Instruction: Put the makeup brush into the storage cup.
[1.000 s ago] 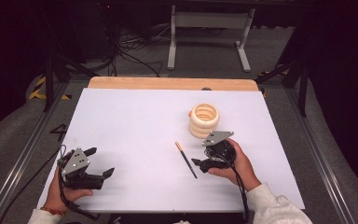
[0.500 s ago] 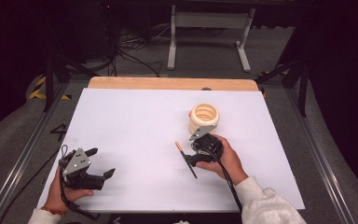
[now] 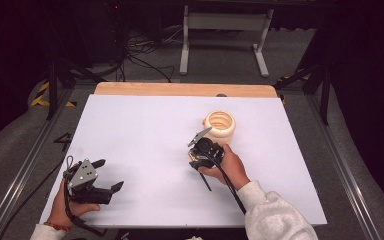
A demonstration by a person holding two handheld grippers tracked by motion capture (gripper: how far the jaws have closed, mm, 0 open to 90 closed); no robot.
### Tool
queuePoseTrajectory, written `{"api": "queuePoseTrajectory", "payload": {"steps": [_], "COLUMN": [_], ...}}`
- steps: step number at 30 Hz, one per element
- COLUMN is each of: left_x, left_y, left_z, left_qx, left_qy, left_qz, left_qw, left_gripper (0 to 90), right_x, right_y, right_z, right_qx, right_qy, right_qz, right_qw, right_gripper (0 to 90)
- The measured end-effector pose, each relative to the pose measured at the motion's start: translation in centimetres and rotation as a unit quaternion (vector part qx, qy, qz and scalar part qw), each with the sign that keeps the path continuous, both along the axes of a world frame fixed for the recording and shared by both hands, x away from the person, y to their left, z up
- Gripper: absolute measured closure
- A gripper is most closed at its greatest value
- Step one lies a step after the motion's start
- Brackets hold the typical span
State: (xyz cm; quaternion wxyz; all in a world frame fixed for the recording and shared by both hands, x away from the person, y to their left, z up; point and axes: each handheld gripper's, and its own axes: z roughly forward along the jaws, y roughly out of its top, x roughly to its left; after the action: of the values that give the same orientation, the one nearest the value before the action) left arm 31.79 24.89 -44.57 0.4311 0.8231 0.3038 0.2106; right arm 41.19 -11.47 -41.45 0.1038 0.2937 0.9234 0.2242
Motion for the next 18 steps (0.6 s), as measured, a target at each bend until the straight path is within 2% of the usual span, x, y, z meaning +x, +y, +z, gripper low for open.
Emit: {"api": "queuePoseTrajectory", "payload": {"steps": [7,12,15,18], "left_x": [0.0,0.0,0.0,0.0], "left_y": [0.0,0.0,-0.1,-0.1], "left_z": [0.0,0.0,0.0,-0.1], "left_qx": [0.000,0.006,0.004,0.004], "left_qy": [0.000,0.000,0.000,0.002], "left_qz": [-0.001,-0.004,-0.005,-0.004], "left_qw": [1.0000,1.0000,1.0000,1.0000], "left_gripper": [6.5,6.5,6.5,6.5], "right_x": [1.2,2.1,2.5,2.6], "right_y": [0.4,0.7,0.8,0.8], "right_z": [-0.3,-0.9,-1.3,-1.3], "right_qx": [-0.013,-0.021,-0.032,-0.029], "right_qy": [0.015,0.037,0.042,0.044], "right_qz": [-0.022,-0.030,-0.037,-0.040], "right_qw": [0.9996,0.9986,0.9979,0.9978], "right_gripper": [60.3,63.9,66.4,68.3]}}
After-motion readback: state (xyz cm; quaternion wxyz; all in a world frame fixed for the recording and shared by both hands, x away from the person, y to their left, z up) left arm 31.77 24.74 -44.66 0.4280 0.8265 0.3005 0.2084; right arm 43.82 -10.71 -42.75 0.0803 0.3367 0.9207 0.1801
